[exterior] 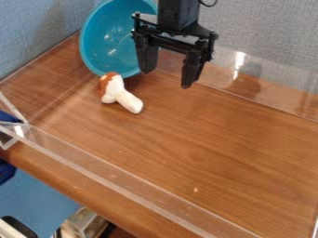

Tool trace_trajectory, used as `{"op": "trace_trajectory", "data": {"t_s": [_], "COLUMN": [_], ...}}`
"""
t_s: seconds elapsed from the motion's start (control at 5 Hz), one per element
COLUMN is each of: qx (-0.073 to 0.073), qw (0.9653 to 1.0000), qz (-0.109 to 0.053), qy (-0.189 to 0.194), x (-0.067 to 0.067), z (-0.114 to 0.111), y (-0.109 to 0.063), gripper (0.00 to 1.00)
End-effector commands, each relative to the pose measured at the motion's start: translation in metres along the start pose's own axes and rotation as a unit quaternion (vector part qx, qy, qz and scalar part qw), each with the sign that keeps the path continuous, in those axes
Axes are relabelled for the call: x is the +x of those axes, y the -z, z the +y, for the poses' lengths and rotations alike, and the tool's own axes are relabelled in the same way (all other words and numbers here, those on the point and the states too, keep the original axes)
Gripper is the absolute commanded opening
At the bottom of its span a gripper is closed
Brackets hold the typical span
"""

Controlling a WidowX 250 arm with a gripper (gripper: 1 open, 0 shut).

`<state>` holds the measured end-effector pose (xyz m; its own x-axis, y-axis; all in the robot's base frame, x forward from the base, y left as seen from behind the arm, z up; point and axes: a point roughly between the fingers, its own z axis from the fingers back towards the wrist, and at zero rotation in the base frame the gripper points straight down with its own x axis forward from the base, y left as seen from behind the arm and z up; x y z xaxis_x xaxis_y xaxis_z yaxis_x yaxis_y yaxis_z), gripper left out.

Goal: Put the mushroom in the blue bowl

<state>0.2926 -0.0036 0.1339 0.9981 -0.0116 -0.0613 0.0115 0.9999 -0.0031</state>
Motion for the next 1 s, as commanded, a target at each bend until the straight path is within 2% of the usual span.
{"op": "trace_trajectory", "data": {"t_s": [0.0,0.2,0.4,0.6,0.8], "qx": [0.0,-0.013,-0.029,-0.044,-0.054], "qw": [1.0,0.9974,0.9871,0.9619,0.9219], "qz": [0.007,0.008,-0.002,-0.009,-0.018], "qy": [-0.007,-0.071,-0.158,-0.27,-0.383], "x": [-0.002,0.004,0.006,0.006,0.004], "z": [0.009,0.037,0.072,0.101,0.113], "y": [0.005,0.01,0.011,0.006,0.0], "gripper": [1.0,1.0,1.0,1.0,1.0]}}
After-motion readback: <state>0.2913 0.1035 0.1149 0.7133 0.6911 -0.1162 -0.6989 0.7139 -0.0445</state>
